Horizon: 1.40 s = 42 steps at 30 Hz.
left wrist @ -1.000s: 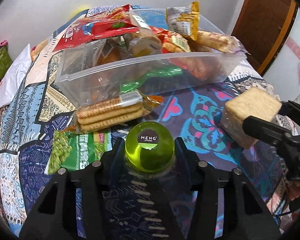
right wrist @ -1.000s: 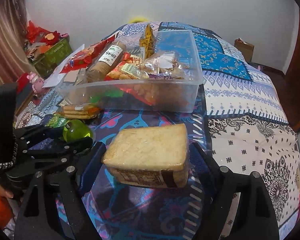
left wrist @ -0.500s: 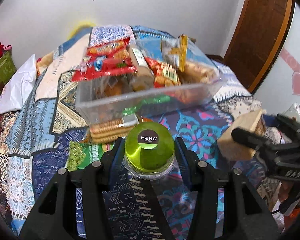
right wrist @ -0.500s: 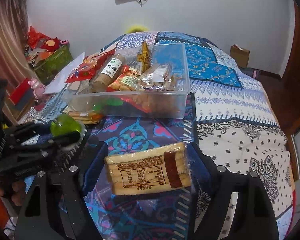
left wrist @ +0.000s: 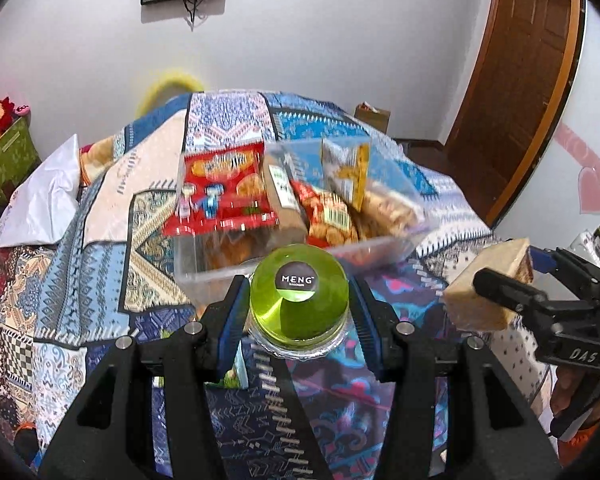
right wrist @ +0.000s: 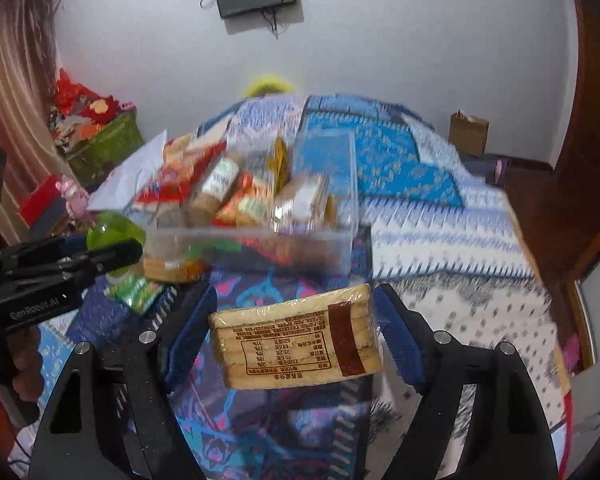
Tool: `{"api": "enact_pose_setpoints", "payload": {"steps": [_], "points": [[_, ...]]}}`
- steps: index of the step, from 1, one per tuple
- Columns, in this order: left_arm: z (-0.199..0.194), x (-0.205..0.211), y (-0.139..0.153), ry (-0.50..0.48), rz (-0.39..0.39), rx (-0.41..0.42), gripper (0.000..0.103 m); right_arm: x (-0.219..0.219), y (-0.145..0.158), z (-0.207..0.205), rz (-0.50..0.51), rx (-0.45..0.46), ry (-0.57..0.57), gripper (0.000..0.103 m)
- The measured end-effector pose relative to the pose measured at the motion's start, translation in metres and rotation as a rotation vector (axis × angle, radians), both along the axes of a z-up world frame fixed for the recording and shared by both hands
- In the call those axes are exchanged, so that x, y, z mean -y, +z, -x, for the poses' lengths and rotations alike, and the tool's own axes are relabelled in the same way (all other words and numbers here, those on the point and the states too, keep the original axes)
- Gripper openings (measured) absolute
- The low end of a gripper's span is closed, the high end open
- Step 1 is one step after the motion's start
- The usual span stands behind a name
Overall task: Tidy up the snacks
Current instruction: 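Carry the jar and cracker block over the clear box and release them inside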
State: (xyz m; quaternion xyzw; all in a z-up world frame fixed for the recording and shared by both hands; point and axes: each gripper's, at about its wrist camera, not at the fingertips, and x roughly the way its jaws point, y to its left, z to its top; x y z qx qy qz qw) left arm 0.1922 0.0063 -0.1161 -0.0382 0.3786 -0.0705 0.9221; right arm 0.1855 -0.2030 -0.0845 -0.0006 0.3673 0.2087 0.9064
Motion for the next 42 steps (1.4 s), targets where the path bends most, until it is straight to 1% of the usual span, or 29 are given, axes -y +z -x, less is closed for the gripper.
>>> {"api": "enact_pose_setpoints", "payload": {"steps": [5, 8, 13, 18, 21, 24, 28, 33, 35, 39, 42], "points": [[-0.009, -0.001, 0.017, 0.009, 0.003, 0.041, 0.050, -0.002, 0.022, -0.013, -0.028, 0.057, -0.012, 0.078], [-0.018, -0.003, 0.027, 0.010, 0.007, 0.062, 0.050, -0.007, 0.029, -0.024, -0.047, 0.077, -0.017, 0.078], [-0.037, -0.010, 0.034, 0.035, -0.006, 0.078, 0.050, -0.020, 0.036, -0.044, -0.060, 0.107, -0.014, 0.078], [-0.062, -0.019, 0.028, 0.066, -0.018, 0.069, 0.050, -0.035, 0.028, -0.066, -0.064, 0.081, 0.006, 0.078], [-0.075, -0.024, 0.021, 0.083, -0.032, 0.058, 0.050, -0.043, 0.018, -0.080, -0.065, 0.051, 0.013, 0.078], [-0.086, -0.030, 0.013, 0.097, -0.025, 0.043, 0.050, -0.052, 0.009, -0.090, -0.056, 0.029, 0.019, 0.078], [-0.097, -0.032, 0.005, 0.098, -0.030, 0.023, 0.050, -0.062, 0.002, -0.099, -0.035, 0.035, 0.024, 0.078], [-0.107, -0.027, 0.001, 0.089, -0.028, 0.016, 0.050, -0.059, 0.001, -0.110, -0.012, 0.042, 0.008, 0.078], [-0.111, -0.023, 0.000, 0.081, -0.020, 0.009, 0.050, -0.056, -0.002, -0.116, -0.004, 0.029, 0.000, 0.078], [-0.117, -0.014, -0.003, 0.070, -0.032, 0.001, 0.050, -0.049, -0.006, -0.123, -0.036, -0.029, 0.005, 0.079], [-0.121, -0.008, -0.005, 0.060, -0.039, 0.000, 0.050, -0.047, -0.006, -0.120, -0.038, -0.033, 0.013, 0.080]]}}
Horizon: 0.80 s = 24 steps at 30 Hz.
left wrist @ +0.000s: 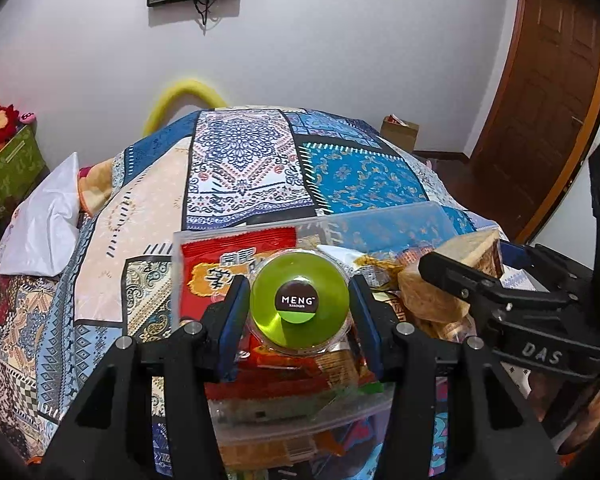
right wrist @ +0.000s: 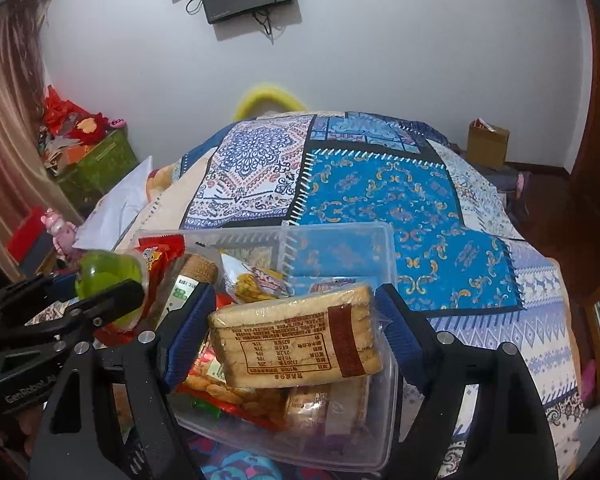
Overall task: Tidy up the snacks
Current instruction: 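Carry the jar and cracker block over the clear box and release them inside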
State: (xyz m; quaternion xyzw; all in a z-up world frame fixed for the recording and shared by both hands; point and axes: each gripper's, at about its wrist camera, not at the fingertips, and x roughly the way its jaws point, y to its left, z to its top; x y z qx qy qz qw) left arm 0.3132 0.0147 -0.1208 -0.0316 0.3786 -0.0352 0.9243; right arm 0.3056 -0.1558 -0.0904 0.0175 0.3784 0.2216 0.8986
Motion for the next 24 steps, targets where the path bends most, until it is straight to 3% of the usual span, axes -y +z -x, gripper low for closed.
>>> {"api": "enact_pose_setpoints", "payload": {"steps": [5, 16, 19, 21, 24], "points": [[-0.009, 0.006, -0.002, -0.015, 0.006, -0.009, 0.050, 0.005, 0.004, 0.008, 0.025, -0.017, 0.015, 0.080], [-0.016, 0.021, -0.011, -0.058, 0.012, -0.041, 0.050, 0.027, 0.019, 0.027, -0.022, 0.028, 0.015, 0.081], [-0.010, 0.028, -0.008, -0.082, 0.004, -0.023, 0.054, 0.031, 0.020, 0.031, -0.039, 0.030, 0.013, 0.081], [-0.005, 0.031, -0.002, -0.083, -0.012, -0.003, 0.065, 0.031, 0.020, 0.034, -0.041, 0.027, 0.013, 0.081], [0.005, 0.032, 0.010, -0.089, -0.036, 0.028, 0.065, 0.033, 0.019, 0.039, -0.037, 0.026, 0.010, 0.081]]}}
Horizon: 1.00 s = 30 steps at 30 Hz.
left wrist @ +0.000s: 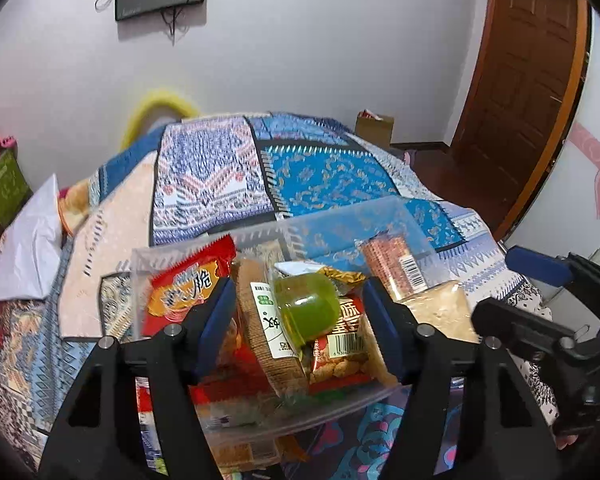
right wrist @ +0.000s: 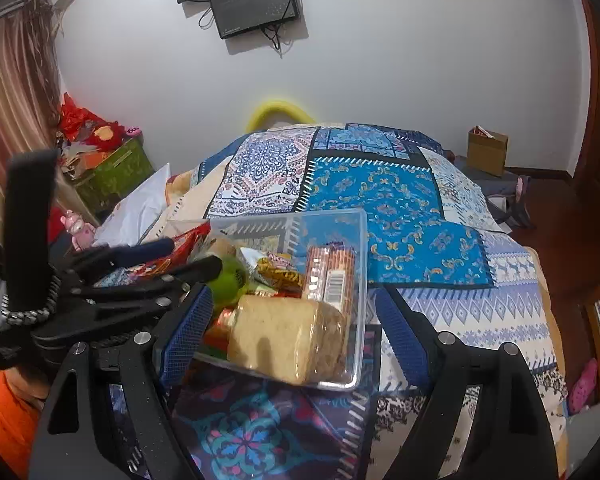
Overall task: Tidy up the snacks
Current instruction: 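Carry the jar and cracker block over the clear box and release them inside, then grasp the green pea snack bag with the left gripper while the right grasps the barcoded biscuit roll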
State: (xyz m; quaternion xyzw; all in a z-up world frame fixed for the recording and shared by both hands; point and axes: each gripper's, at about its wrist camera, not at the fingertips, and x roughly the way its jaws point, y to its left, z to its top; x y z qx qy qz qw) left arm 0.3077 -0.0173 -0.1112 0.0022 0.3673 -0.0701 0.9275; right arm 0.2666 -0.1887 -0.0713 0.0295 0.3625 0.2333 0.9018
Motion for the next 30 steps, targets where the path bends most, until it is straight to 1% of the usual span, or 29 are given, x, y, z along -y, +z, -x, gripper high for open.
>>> {"api": "enact_pose_setpoints", "payload": {"steps": [3, 7, 10, 13, 18, 23, 26, 30], "points": [[0.015, -0.005, 0.011, 0.007, -0.014, 0.029, 0.065, 0.000, 0.001, 0.006, 0.002, 0.001, 0.000, 0.081], [0.038, -0.019, 0.021, 0.026, -0.021, 0.042, 0.066, -0.001, 0.003, 0.019, 0.004, 0.003, 0.004, 0.081], [0.057, -0.033, 0.023, 0.045, -0.035, 0.037, 0.068, -0.006, 0.003, 0.030, 0.012, 0.000, 0.016, 0.081], [0.075, -0.048, 0.017, 0.064, -0.044, 0.021, 0.070, -0.012, 0.000, 0.039, 0.015, -0.009, 0.026, 0.081], [0.100, -0.072, -0.010, 0.097, -0.062, -0.051, 0.070, -0.023, -0.010, 0.053, 0.015, -0.042, 0.045, 0.081], [0.113, -0.095, -0.053, 0.122, -0.015, -0.176, 0.070, -0.039, -0.023, 0.065, 0.037, -0.074, 0.075, 0.081], [0.115, -0.098, -0.077, 0.125, -0.016, -0.234, 0.070, -0.046, -0.032, 0.070, 0.052, -0.091, 0.092, 0.081], [0.111, -0.091, -0.096, 0.103, -0.008, -0.278, 0.070, -0.051, -0.041, 0.072, 0.062, -0.115, 0.103, 0.081]]}}
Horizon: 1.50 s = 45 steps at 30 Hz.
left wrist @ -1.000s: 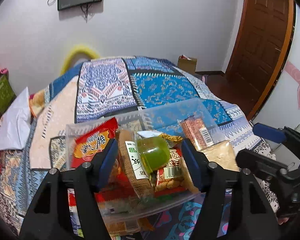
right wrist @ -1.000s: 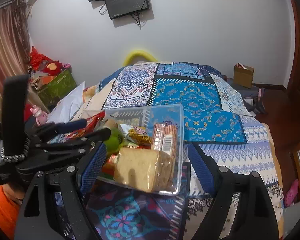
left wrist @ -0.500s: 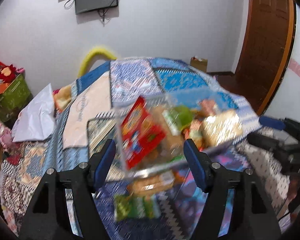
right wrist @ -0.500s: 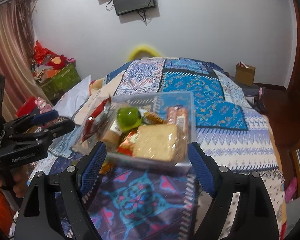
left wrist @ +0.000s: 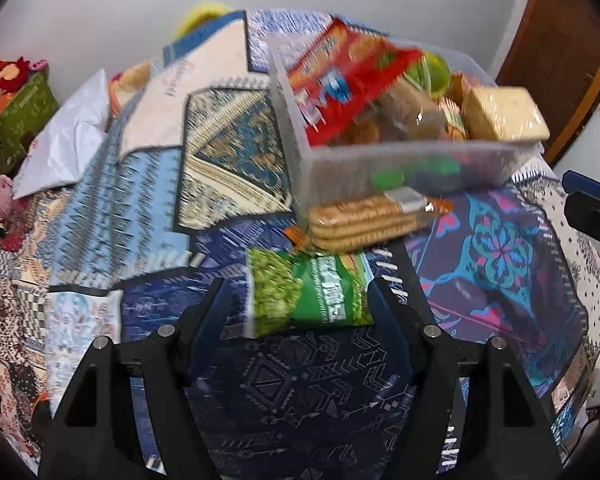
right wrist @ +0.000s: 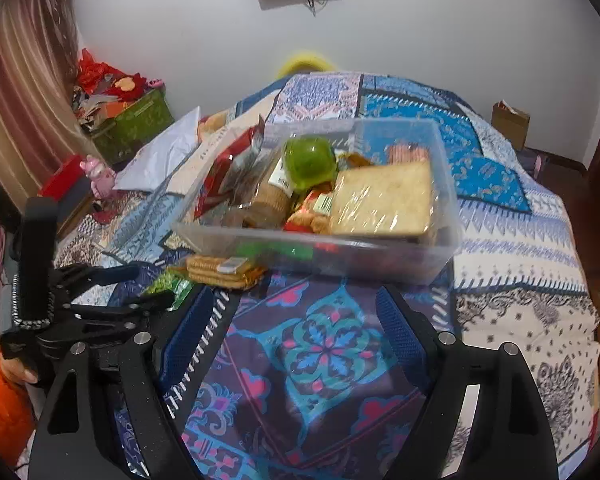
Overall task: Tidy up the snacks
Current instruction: 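Grasp the green pea snack bag with the left gripper while the right grasps the barcoded biscuit roll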
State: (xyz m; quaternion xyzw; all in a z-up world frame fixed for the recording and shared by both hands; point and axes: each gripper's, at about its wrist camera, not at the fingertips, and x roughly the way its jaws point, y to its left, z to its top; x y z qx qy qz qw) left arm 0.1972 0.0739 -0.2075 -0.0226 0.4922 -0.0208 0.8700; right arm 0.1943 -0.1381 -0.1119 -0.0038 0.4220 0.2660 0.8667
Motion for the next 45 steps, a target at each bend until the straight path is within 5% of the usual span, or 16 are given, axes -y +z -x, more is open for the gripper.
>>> {"api": "enact_pose_setpoints", "payload": {"steps": [10, 17, 33, 45], "points": [[-0.016, 0.008, -0.026, 0.016, 0.053, -0.028, 0.080, -0.019, -0.018, -0.004, 0.032, -0.043, 0.021, 0.081], [0.003, 0.002, -0.018, 0.003, 0.051, 0.034, 0.058, -0.044, -0.028, -0.009, 0.044, -0.074, 0.045, 0.081], [0.046, -0.043, 0.009, 0.049, 0.051, 0.124, 0.056, -0.098, -0.047, -0.024, 0.087, -0.146, 0.087, 0.081], [0.044, -0.064, 0.002, 0.081, 0.093, 0.124, 0.056, -0.118, -0.060, -0.030, 0.112, -0.196, 0.046, 0.088]]}}
